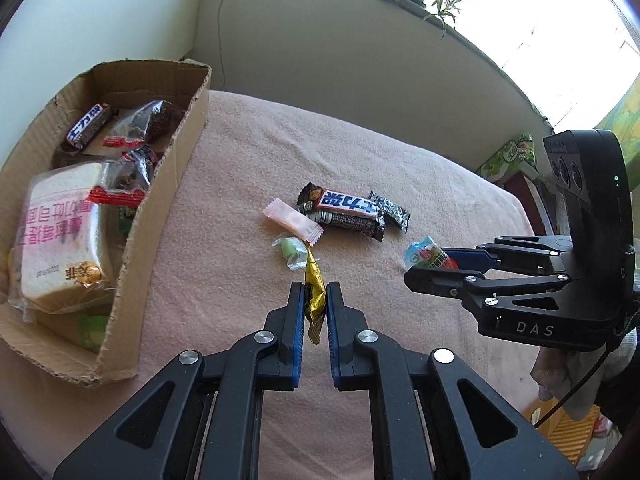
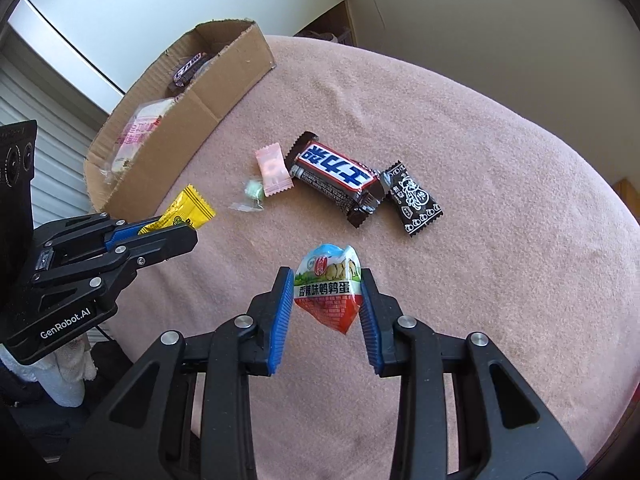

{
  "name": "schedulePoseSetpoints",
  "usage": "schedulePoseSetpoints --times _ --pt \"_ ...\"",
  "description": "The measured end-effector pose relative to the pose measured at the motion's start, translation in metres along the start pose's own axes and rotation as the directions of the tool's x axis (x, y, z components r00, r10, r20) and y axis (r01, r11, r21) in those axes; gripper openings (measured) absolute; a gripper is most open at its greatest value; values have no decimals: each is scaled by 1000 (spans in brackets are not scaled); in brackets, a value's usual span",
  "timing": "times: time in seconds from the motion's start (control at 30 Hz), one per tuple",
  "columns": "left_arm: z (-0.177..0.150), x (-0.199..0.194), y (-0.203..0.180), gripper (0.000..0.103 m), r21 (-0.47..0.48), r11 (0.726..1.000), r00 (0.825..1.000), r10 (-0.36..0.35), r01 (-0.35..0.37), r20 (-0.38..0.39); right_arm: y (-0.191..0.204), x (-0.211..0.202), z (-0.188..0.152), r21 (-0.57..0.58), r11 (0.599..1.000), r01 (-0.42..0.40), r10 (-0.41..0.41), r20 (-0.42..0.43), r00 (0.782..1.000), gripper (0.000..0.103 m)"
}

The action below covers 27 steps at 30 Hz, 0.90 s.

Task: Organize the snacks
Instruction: 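Carry both candies into the box and open both tools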

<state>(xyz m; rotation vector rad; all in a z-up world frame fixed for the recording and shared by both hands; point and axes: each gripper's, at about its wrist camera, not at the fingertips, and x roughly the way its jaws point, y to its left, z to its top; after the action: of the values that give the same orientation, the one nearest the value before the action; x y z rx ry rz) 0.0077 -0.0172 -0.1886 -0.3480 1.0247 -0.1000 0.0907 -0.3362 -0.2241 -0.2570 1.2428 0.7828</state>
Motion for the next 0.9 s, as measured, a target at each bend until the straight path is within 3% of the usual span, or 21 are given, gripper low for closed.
schedulePoseSetpoints --times 0.33,0.9 --pt "23 -45 29 9 -25 999 995 43 -41 90 48 -28 37 -35 999 -25 27 59 998 33" --pt "25 -89 110 9 -146 978 974 172 -151 145 127 -3 92 -145 986 -81 91 61 994 33"
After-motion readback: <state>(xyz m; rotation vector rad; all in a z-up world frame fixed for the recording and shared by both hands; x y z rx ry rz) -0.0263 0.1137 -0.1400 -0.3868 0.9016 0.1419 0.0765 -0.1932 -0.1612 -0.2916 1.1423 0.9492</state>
